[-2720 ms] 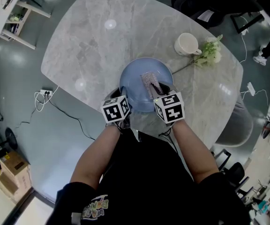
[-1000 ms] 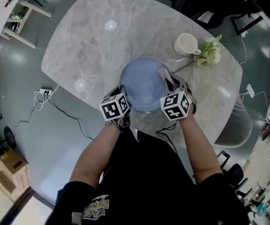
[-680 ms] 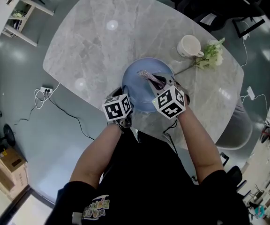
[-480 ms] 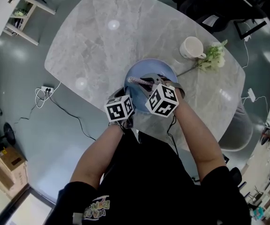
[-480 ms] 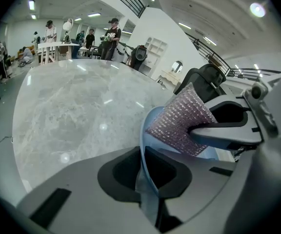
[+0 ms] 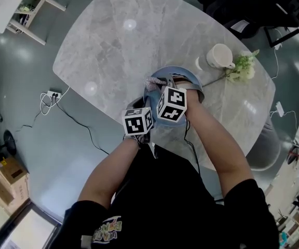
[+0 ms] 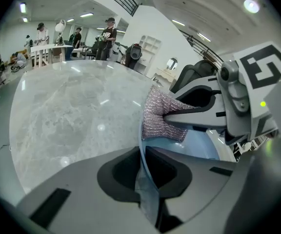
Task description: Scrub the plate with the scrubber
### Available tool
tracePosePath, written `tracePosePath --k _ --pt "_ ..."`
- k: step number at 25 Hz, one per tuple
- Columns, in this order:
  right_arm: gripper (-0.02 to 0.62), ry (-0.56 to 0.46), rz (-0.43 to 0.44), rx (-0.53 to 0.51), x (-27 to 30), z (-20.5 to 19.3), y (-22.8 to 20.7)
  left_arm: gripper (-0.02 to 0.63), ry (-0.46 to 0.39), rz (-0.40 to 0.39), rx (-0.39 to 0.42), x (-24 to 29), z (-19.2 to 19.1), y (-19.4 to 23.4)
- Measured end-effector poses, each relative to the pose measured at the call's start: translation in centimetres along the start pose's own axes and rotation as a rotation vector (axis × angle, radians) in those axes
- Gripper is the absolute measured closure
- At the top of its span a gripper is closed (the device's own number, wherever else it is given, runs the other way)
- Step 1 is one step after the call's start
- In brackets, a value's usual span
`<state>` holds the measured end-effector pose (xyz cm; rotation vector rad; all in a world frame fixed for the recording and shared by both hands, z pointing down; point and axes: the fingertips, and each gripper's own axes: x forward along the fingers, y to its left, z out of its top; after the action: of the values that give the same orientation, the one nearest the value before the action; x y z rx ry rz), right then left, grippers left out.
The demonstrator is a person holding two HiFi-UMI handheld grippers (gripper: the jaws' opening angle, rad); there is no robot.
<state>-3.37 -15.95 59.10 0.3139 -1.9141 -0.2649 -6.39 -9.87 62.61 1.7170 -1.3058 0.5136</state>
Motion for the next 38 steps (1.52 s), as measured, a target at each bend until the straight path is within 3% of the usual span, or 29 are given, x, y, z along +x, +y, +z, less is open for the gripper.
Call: tracePosePath --k 6,16,28,38 --pt "0.515 0.075 -0.128 0.121 0.8 -1.7 -2.9 0.561 0.001 -0.007 -0.012 0.1 0.0 0.0" --pt "0.517 0.157 -0.237 0.249 -0.4 -7.3 -6.7 0.563 -0.006 -0.002 -0.038 0.0 0.1 0.2" --pt "0.517 0.172 -0.255 0.392 -3.1 -12.7 -6.4 0.566 -0.02 0.008 -0.069 0.0 0.2 0.3" --pt "0.517 0.13 -0.263 0.485 -6.1 -15.5 -3.1 0.571 -0.04 0.018 -0.121 0.1 0.3 0.3"
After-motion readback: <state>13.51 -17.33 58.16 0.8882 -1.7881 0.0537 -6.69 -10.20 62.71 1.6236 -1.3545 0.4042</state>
